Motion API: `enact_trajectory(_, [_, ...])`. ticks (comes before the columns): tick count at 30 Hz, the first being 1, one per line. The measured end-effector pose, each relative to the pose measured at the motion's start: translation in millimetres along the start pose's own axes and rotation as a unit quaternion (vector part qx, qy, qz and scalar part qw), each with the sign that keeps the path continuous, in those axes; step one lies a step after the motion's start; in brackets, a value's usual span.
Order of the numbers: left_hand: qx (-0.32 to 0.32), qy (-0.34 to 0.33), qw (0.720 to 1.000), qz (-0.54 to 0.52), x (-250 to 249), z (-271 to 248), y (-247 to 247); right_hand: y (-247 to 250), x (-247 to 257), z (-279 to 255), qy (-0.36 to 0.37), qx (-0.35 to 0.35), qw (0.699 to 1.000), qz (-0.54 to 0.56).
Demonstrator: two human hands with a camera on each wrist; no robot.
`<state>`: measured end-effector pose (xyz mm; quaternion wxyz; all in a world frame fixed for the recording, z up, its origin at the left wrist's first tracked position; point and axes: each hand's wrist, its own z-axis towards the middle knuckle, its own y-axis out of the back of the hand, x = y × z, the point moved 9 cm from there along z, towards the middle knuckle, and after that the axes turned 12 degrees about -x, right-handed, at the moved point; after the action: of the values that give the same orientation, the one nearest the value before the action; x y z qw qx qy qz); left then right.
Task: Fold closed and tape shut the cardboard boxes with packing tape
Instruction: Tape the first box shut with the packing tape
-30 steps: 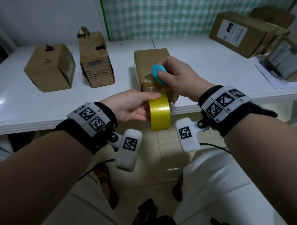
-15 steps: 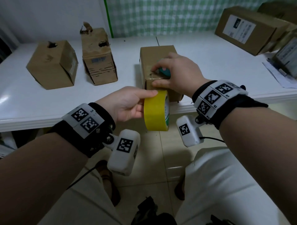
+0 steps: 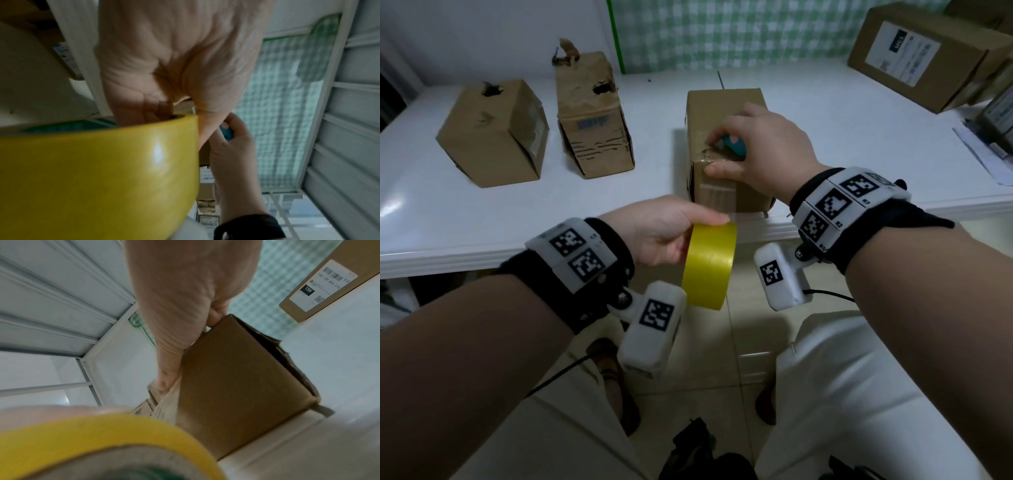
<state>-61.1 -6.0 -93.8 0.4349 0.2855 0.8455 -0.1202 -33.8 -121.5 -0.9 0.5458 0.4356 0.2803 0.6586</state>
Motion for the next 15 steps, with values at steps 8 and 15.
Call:
enact_trajectory(8, [-0.043, -0.025, 0.996, -0.079, 3.3, 10.0, 3.6, 2.5, -7.7, 3.4, -0.041, 0.002, 0.997, 0.060])
enact_trajectory(15, [-0.054, 0.006, 0.992, -0.111, 8.3, 9.5, 2.2, 25.8, -3.7, -7.0, -0.093, -0.007, 0.969, 0.231])
